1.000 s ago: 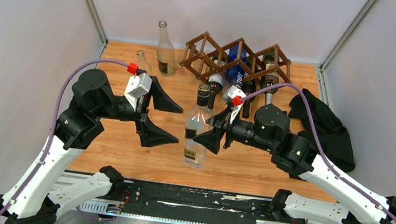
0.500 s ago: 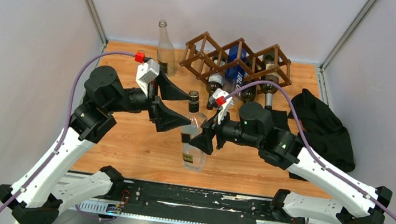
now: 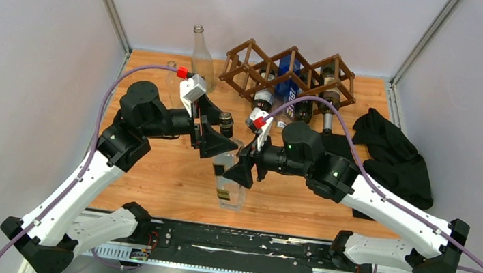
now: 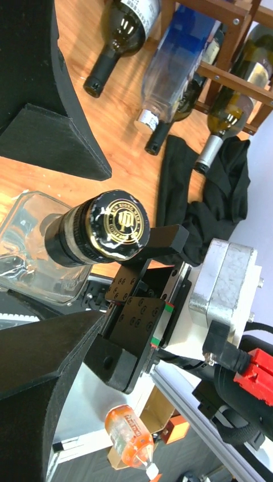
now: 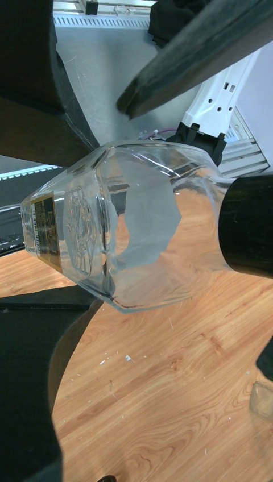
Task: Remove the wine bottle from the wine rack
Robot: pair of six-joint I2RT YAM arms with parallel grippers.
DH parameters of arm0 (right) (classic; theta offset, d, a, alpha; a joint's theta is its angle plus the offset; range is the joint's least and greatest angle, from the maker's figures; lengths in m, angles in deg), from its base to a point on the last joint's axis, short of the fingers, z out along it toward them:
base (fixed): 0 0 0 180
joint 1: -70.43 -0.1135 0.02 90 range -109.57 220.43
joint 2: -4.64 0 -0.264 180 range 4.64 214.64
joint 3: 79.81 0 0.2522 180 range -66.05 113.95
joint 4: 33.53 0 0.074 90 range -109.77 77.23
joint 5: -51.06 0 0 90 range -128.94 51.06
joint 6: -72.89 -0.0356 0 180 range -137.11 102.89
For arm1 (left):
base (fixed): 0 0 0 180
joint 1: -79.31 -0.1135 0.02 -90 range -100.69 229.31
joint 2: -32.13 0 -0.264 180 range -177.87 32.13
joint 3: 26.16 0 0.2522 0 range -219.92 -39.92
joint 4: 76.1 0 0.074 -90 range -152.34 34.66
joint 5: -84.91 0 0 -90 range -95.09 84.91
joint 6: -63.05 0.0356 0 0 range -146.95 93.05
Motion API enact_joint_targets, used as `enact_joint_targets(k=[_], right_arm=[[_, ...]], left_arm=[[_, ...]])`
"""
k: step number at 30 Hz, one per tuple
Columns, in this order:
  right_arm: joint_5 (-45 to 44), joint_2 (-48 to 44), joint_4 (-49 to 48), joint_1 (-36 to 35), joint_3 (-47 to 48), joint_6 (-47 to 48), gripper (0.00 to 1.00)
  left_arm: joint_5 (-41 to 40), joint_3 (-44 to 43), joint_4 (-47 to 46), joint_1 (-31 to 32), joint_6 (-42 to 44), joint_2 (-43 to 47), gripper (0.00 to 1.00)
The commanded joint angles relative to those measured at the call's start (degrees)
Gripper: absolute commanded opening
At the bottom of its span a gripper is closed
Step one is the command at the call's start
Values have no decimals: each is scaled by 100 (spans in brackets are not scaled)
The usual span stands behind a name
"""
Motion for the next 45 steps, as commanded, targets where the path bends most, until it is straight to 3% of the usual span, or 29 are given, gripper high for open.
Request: enact_joint_targets(k=[1, 4, 7, 8, 10, 12, 13, 14, 17, 18, 22, 28, 33, 38, 45], right_arm=[[282, 41, -833, -72, 452, -5, 0], [287, 114, -861, -109, 485, 12, 0], [243, 101, -948, -123, 421, 1, 0], [210, 87, -966, -123, 391, -4, 0], [128, 65, -1000, -123, 351, -15, 0], [15, 46, -977, -123, 332, -22, 0], [-29, 41, -958, -121, 317, -40, 6], [-138, 29, -939, -123, 292, -63, 20], [-411, 19, -876, -114, 130, -124, 76], [-478, 30, -837, -114, 102, -122, 86], [-647, 113, -639, -97, -36, -127, 90], [-1062, 20, -407, -9, -312, -131, 92], [-2094, -239, -142, 254, -478, -372, 94], [-3159, -324, 529, 559, -190, -690, 94], [-3441, -308, 1277, 1206, 304, -1008, 92]], left_arm=[[-79, 80, 2, 16, 103, -54, 87], [-83, 82, 75, 18, 173, -121, 73], [-158, 112, 104, -2, 226, -126, 47], [-191, 127, 109, -12, 253, -126, 32], [-334, 141, 173, -51, 316, -109, 13], [-473, 121, 252, -131, 463, -133, 1], [-476, 100, 258, -196, 499, -146, 0], [-466, 71, 259, -307, 552, -189, 0], [-300, -157, 305, -774, 737, -438, 0], [-242, -268, 323, -941, 795, -505, 0], [83, -663, 208, -1509, 926, -938, 0], [-36, -943, 50, -1707, 1593, -1245, 0], [-132, -975, -257, -1914, 1957, -1573, 0], [-104, -1174, -424, -2206, 2465, -2217, 0], [-146, -1153, -1110, -2327, 2875, -2813, 0]])
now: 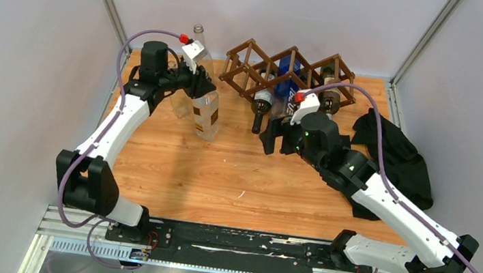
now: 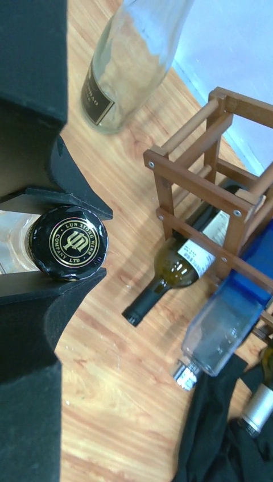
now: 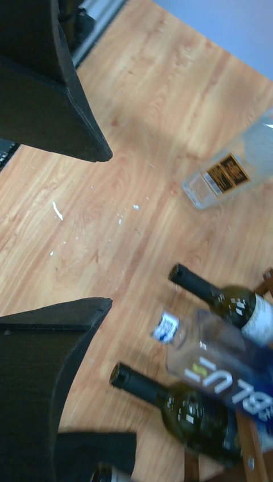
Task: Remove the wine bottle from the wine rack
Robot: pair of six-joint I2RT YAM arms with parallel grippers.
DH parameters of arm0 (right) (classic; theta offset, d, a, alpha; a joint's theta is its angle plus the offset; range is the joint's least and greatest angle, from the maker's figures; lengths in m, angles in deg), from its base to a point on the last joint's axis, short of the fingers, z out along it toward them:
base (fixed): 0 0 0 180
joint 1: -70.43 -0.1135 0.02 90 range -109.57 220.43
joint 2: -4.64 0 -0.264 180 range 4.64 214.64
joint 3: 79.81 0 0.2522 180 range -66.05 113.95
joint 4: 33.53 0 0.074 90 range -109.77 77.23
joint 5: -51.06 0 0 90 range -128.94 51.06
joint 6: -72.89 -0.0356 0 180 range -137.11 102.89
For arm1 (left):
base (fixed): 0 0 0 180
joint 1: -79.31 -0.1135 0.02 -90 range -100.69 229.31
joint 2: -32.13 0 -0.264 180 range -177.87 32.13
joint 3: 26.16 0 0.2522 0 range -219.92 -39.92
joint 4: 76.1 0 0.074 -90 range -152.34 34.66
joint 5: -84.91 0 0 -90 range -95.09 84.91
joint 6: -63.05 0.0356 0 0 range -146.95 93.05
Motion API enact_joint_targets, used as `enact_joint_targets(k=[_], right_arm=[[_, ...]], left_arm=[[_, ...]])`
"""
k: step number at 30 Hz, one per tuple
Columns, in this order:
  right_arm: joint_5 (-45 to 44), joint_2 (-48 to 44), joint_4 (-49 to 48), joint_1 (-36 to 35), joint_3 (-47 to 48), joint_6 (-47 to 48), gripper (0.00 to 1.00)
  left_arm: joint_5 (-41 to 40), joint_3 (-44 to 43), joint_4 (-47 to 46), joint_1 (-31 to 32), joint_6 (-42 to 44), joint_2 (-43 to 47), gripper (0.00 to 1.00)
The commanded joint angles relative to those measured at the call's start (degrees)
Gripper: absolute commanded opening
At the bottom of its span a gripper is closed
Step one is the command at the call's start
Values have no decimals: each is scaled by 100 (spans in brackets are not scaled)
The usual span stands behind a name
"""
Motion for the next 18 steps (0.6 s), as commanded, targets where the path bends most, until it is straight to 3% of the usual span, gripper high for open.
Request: enact_joint_targets(k=[1, 8, 18], right_arm=[[-447, -88, 613, 398, 371, -325, 91], [-472, -129, 727, 758, 262, -528, 91], [-516, 4, 918, 1495, 168, -951, 92]], left_arm=[[76, -211, -1214, -29, 309, -116, 0], [-63, -289, -1910, -29, 447, -603, 0], [-244, -667, -1925, -161, 701, -1194, 0]])
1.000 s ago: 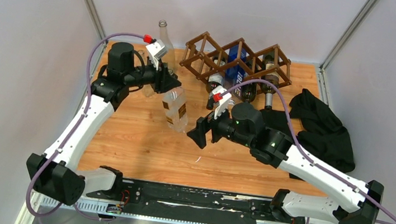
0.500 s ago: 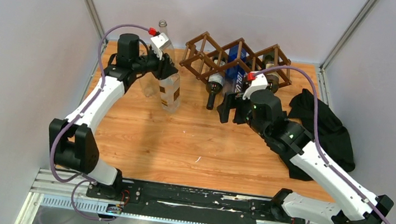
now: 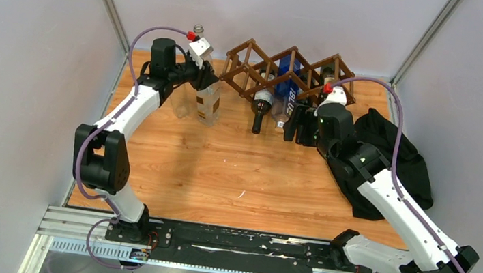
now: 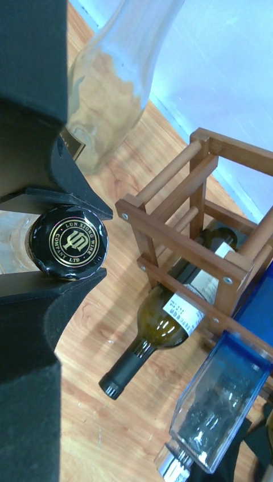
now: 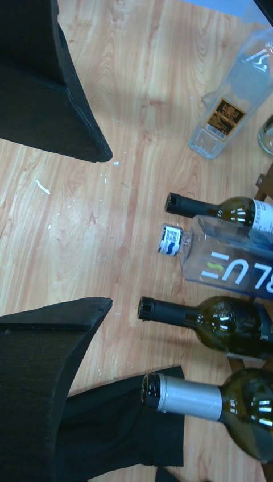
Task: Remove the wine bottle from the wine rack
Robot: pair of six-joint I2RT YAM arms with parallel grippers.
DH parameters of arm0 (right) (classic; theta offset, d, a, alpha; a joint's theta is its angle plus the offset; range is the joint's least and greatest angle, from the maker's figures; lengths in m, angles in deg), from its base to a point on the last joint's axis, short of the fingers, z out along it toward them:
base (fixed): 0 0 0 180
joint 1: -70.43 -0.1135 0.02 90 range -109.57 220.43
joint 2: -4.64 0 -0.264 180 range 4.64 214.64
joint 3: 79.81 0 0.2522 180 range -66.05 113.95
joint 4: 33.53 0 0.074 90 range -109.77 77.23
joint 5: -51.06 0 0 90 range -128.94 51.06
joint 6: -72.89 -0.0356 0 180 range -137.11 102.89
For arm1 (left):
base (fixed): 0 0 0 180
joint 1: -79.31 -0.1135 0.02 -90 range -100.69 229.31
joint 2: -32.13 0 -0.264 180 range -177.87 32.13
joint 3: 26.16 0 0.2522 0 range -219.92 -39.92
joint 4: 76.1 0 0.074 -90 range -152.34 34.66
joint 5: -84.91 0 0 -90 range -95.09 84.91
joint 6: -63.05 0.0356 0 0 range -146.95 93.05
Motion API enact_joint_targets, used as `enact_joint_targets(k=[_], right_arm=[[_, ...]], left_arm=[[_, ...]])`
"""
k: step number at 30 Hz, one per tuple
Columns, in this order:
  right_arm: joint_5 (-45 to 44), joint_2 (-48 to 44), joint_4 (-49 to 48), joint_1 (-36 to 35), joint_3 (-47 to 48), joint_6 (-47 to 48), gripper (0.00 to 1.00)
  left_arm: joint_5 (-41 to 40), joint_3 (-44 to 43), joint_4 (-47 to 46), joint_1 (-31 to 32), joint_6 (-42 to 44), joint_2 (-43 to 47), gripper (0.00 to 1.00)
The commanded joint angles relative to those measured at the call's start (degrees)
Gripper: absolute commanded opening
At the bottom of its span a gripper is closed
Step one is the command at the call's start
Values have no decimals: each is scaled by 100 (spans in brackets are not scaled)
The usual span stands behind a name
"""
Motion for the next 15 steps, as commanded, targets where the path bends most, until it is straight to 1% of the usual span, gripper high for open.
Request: enact_joint_targets(k=[1, 7, 8, 9, 10, 11, 12, 14, 15], right_arm=[[-166, 51, 163, 300, -40, -259, 92], [-130, 334, 172, 611, 115, -296, 94], [-108, 407, 172, 658, 157, -309, 95], [-56, 502, 172, 734, 199, -324, 95], [-32, 614, 167, 797, 245, -357, 95], [19, 724, 166, 856, 309, -399, 96], [69, 858, 147, 908, 371, -447, 96], [139, 1150, 68, 983, 504, -498, 97], [153, 1240, 27, 1007, 532, -516, 97]], left_arm=[[-40, -473, -790, -85, 221, -22, 0], [-105, -640, -877, -122, 116, -274, 0], [-121, -641, -879, -122, 113, -294, 5], [-143, -646, -876, -127, 102, -306, 22], [-145, -635, -879, -137, 69, -307, 32], [-145, -630, -881, -152, 15, -277, 52], [-131, -611, -877, -163, -36, -253, 65], [-99, -607, -799, -175, -93, -193, 77], [-67, -617, -753, -177, -109, -162, 79]])
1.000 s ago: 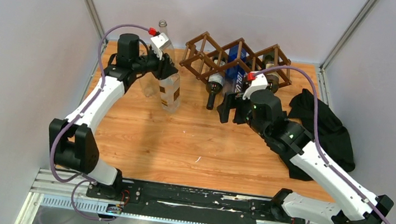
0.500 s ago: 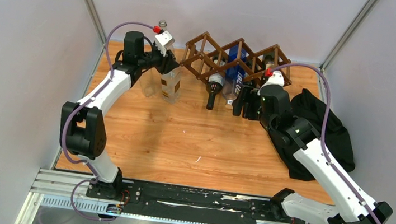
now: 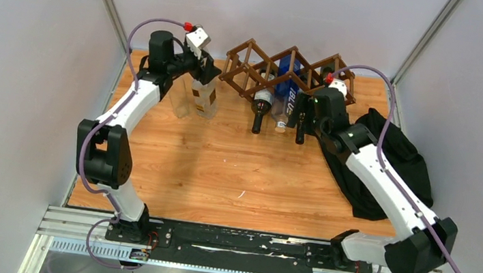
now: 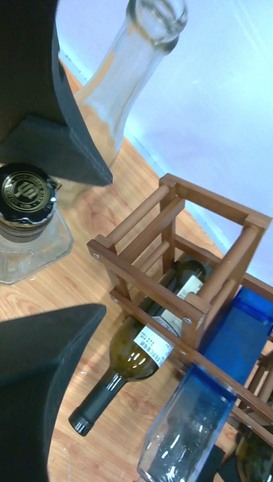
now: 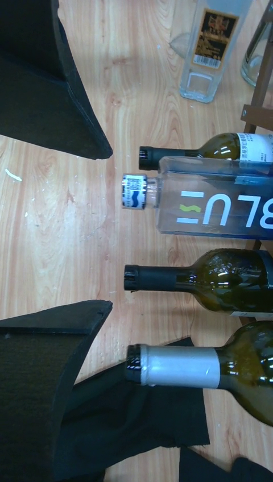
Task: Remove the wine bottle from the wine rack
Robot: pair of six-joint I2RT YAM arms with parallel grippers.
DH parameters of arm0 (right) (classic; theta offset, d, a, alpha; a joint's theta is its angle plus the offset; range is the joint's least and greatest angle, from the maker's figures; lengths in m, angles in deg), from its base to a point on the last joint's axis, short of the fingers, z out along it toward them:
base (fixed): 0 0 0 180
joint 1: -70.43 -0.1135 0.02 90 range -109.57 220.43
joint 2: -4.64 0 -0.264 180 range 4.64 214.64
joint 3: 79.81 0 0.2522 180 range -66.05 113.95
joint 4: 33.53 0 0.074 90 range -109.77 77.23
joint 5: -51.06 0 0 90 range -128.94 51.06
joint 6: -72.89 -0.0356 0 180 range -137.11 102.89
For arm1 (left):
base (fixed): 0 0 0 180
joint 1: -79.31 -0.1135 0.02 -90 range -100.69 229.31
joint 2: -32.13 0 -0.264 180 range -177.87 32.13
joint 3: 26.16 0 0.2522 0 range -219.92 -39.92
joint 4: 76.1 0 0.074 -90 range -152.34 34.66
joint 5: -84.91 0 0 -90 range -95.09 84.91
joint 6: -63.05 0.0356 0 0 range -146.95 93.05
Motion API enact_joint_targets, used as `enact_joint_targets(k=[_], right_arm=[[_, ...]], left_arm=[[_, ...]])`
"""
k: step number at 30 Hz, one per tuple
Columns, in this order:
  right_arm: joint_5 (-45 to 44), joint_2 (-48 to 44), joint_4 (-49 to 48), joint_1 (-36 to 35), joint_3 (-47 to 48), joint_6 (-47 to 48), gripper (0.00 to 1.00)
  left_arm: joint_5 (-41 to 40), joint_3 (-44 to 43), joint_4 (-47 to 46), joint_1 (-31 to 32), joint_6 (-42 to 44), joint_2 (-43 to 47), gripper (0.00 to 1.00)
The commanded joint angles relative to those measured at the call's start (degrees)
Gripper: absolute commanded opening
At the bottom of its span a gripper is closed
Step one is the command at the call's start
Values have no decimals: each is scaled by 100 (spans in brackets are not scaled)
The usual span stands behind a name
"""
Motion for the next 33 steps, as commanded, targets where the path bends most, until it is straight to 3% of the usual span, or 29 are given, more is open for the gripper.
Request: enact_joint_targets(k=[1, 4, 14, 21, 27, 33], right_arm=[[150, 480, -91, 205, 348, -241, 97], [374, 936, -373, 346, 475, -466, 98], [610, 2259, -1410, 619, 796, -1278, 97], [807, 2751, -1963, 683, 751, -1781, 90], [960, 2810, -2560, 685, 400, -2020, 66], [1080, 2514, -2773, 688, 50, -2012, 29]], left_arm=[[115, -247, -257, -63, -132, 238, 84], [171, -253, -9, -67, -202, 411, 99], [-107, -733, 1927, -72, -80, 1157, 100], [261, -1068, 3389, -72, -88, 1626, 100], [445, -660, 3576, -66, -34, 2132, 100], [641, -68, 3655, -59, 322, 2696, 100]])
